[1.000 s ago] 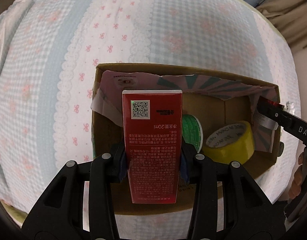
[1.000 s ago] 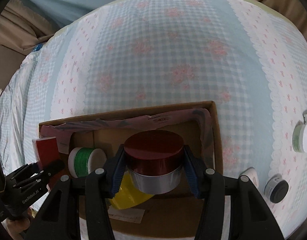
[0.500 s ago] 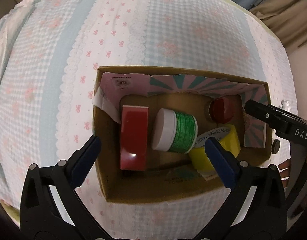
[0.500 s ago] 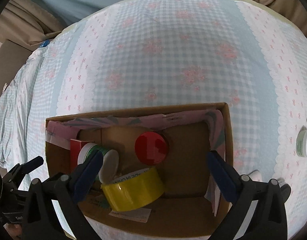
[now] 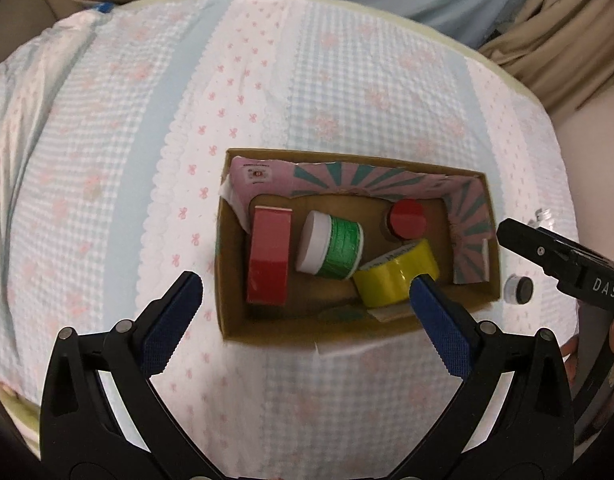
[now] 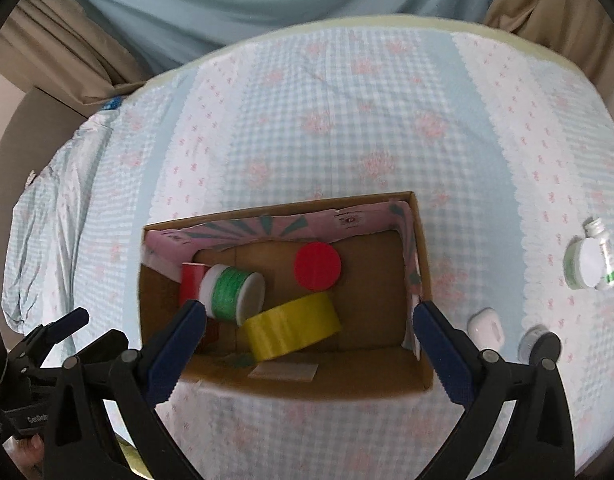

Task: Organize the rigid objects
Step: 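Move both tools back toward the black jar and pill bottle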

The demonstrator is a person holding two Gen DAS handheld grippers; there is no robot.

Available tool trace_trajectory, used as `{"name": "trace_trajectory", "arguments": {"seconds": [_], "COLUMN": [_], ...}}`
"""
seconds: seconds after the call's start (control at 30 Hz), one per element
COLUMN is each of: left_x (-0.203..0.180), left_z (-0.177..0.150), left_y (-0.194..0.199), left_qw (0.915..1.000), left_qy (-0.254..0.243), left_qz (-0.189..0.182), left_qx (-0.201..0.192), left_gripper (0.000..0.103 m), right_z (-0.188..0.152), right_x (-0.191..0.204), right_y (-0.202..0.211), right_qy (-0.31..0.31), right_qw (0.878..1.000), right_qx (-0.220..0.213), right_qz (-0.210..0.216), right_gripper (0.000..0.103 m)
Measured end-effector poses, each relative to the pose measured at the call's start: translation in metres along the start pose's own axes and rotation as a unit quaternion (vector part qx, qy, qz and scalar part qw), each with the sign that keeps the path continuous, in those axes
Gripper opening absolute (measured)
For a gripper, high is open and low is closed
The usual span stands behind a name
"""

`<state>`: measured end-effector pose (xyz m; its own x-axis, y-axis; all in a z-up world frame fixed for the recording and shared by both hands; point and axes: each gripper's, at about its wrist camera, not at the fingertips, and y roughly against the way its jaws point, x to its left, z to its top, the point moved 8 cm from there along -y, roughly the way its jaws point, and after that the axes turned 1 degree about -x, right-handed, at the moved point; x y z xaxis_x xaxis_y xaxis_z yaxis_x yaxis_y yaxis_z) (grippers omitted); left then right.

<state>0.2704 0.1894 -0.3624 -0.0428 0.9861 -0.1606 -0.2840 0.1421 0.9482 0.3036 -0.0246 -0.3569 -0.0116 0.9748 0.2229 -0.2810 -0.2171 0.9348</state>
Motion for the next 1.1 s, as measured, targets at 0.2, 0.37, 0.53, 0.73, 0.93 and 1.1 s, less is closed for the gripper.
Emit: {"name": "trace_trajectory", "arguments": {"seconds": [0.2, 0.37, 0.53, 0.73, 0.93, 1.1], "left_x": [-0.013, -0.033, -0.067, -0.130, -0.199, -0.262], "left_z": [-0.014, -0.027, -0.039, -0.054, -0.068, -0.082], "left_y": [0.050, 0.087, 0.110, 0.126, 0.127, 0.109], "left_qw": [0.9995, 0.9982, 0.9966, 0.9938, 0.9916, 0.9920], "left_qy": [0.009, -0.005, -0.013, -0.035, -0.033, -0.020], "left_qz": [-0.007, -0.011, -0.026, -0.022, -0.003, 0.001], "left_qx": [-0.031, -0.059, -0.077, -0.103, -0.125, -0.125], "left_gripper": [0.103, 0.103, 0.103, 0.103, 0.103, 0.103], "right_z": [-0.014, -0.032, -0.047, -0.061, -0.064, -0.056], "right_x": [0.005, 0.000, -0.023, -0.079, -0.158, -0.231], "right_y": [0.054, 0.100, 0.148, 0.196, 0.220, 0.225], "right_qy": [-0.013, -0.014, -0.010, -0.010, -0.006, 0.021], "right_qw": [1.000, 0.999, 0.997, 0.994, 0.993, 0.993], "right_qx": [-0.026, -0.048, -0.074, -0.099, -0.108, -0.108], "right_qz": [0.006, -0.001, -0.014, -0.042, -0.046, -0.036], "right_gripper": [0.103, 0.103, 0.103, 0.103, 0.103, 0.103]}}
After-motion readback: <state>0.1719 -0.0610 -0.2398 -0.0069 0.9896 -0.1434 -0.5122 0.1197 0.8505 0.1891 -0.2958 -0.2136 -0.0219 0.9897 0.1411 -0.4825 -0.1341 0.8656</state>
